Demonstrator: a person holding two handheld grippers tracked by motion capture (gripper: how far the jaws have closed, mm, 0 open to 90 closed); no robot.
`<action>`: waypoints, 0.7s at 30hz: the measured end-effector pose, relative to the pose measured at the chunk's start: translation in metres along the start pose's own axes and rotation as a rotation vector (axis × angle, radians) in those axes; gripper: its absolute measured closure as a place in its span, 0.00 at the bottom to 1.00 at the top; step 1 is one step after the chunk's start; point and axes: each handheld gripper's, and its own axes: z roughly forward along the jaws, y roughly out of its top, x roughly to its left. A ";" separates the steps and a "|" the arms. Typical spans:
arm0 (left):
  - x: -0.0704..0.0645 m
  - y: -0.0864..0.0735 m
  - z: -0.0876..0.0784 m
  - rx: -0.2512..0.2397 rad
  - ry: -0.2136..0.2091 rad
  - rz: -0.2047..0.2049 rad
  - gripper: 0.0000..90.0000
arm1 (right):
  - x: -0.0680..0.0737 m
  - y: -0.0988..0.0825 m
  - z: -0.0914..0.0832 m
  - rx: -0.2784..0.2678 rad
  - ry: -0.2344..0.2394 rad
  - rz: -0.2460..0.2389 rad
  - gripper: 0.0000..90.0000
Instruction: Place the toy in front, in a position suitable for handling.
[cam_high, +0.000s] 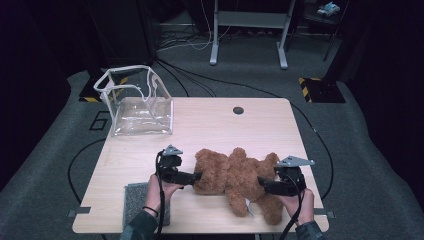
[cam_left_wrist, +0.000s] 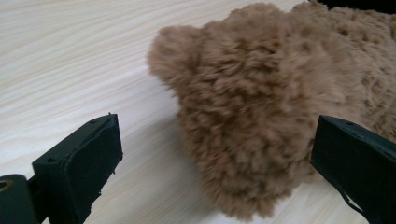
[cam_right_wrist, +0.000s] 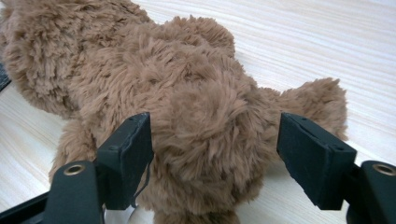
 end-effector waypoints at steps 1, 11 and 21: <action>-0.002 0.001 0.002 -0.002 -0.003 0.007 0.02 | 0.000 0.000 0.002 0.004 -0.003 0.005 0.31; -0.015 -0.003 0.028 0.023 -0.077 0.035 0.23 | -0.002 0.001 0.020 0.048 0.029 0.011 0.46; -0.017 -0.009 0.032 0.015 -0.040 0.044 0.50 | -0.001 -0.005 0.029 0.033 0.046 0.019 0.69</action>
